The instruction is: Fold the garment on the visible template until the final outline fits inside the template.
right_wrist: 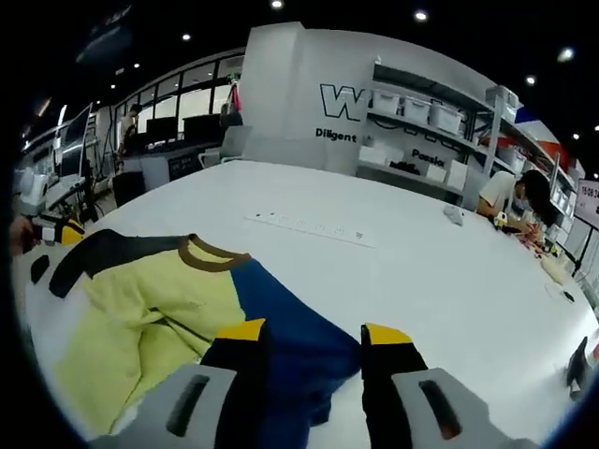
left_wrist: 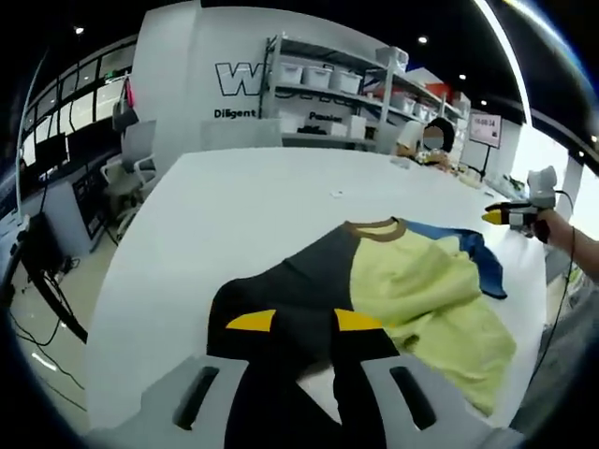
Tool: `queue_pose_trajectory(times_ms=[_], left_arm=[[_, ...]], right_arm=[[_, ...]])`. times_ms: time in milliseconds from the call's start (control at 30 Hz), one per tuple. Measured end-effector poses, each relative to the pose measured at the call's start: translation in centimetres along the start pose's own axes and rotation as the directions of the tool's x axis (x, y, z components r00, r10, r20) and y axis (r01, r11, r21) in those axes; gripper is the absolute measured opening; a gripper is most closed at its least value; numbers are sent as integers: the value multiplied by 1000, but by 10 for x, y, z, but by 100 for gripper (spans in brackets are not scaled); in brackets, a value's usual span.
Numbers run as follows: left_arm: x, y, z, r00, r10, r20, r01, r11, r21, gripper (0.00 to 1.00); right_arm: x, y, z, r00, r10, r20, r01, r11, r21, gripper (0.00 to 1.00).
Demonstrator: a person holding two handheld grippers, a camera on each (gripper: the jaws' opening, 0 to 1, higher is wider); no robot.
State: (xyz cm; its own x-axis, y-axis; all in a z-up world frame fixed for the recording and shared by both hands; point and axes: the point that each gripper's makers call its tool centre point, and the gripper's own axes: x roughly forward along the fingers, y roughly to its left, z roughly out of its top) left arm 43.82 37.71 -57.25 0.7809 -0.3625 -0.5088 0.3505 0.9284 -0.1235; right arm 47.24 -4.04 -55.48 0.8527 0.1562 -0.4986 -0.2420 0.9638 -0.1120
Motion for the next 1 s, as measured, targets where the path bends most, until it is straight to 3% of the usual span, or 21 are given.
queue_pose_trajectory(times_ms=[267, 467, 667, 733, 833, 1000], left_arm=[[-16, -32, -6, 993, -118, 25, 118, 993, 10, 17], [-26, -49, -11, 987, -158, 42, 158, 987, 2, 19], [-33, -74, -17, 975, -219, 34, 217, 975, 55, 19], [-36, -85, -21, 968, -251, 24, 247, 963, 110, 19], [-38, -110, -29, 935, -354, 17, 350, 929, 123, 19], [-42, -135, -41, 909, -417, -26, 414, 889, 196, 19]], right_arm=[[-11, 17, 2, 1000, 24, 15, -24, 1000, 4, 35], [-15, 20, -2, 1000, 23, 13, -23, 1000, 6, 35], [-20, 24, -6, 1000, 22, 15, -22, 1000, 20, 35], [-21, 25, -7, 1000, 22, 15, -22, 1000, 22, 35], [-22, 29, -10, 1000, 28, 9, -28, 999, 15, 36], [-25, 34, -15, 999, 37, 1, -37, 999, 13, 36]])
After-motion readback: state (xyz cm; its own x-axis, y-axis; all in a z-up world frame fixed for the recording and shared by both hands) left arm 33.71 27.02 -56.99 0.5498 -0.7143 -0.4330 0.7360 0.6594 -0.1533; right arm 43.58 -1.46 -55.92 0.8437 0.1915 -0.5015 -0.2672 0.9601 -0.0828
